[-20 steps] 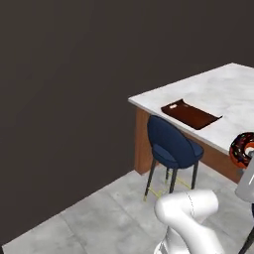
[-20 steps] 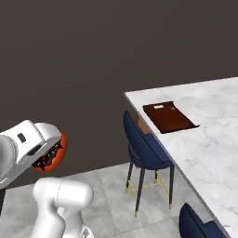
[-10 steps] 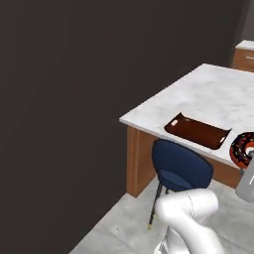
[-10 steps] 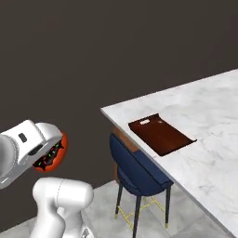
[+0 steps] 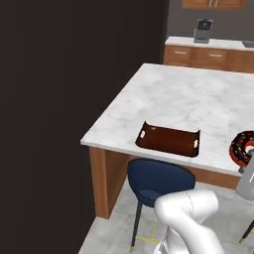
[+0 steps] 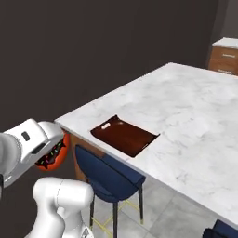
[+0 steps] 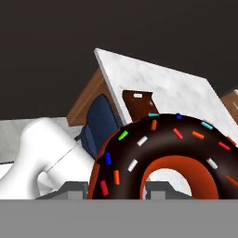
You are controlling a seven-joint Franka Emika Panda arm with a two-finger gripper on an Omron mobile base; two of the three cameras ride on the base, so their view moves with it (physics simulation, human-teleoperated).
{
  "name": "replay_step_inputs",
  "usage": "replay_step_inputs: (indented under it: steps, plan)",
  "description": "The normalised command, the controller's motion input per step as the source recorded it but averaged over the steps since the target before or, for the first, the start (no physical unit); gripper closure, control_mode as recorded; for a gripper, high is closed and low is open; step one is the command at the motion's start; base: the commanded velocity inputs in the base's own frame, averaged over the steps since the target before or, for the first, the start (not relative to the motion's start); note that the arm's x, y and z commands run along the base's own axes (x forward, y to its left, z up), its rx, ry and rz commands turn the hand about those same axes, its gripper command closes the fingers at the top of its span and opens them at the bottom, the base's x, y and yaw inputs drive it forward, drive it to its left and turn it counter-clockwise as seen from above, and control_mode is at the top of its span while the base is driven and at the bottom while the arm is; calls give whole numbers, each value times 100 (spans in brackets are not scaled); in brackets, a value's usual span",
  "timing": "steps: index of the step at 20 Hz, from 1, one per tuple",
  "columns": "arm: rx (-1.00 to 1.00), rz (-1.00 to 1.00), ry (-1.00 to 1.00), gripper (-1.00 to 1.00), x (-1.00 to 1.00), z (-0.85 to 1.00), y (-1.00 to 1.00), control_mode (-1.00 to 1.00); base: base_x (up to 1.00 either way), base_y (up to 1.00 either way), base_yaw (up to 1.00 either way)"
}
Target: Take the cake and donut from the fridge and place them on the empty tray on the dining counter.
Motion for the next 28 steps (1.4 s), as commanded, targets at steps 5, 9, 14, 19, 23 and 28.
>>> replay_step_inputs:
  steps: [5, 9, 14, 19, 23, 28]
  plan:
    - [0, 0, 0, 100, 0, 0, 0, 100, 37, 0, -60]
    - [0, 0, 0, 100, 0, 0, 0, 100, 91, 25, -51]
    - [0, 0, 0, 100, 0, 0, 0, 100, 87, 52, -34]
    - [0, 0, 0, 100, 0, 0, 0, 100, 78, 59, -19]
    - [0, 0, 0, 100, 0, 0, 0, 100, 54, 23, -10]
    - [0, 0, 0, 100, 0, 0, 0, 100, 35, 5, -5]
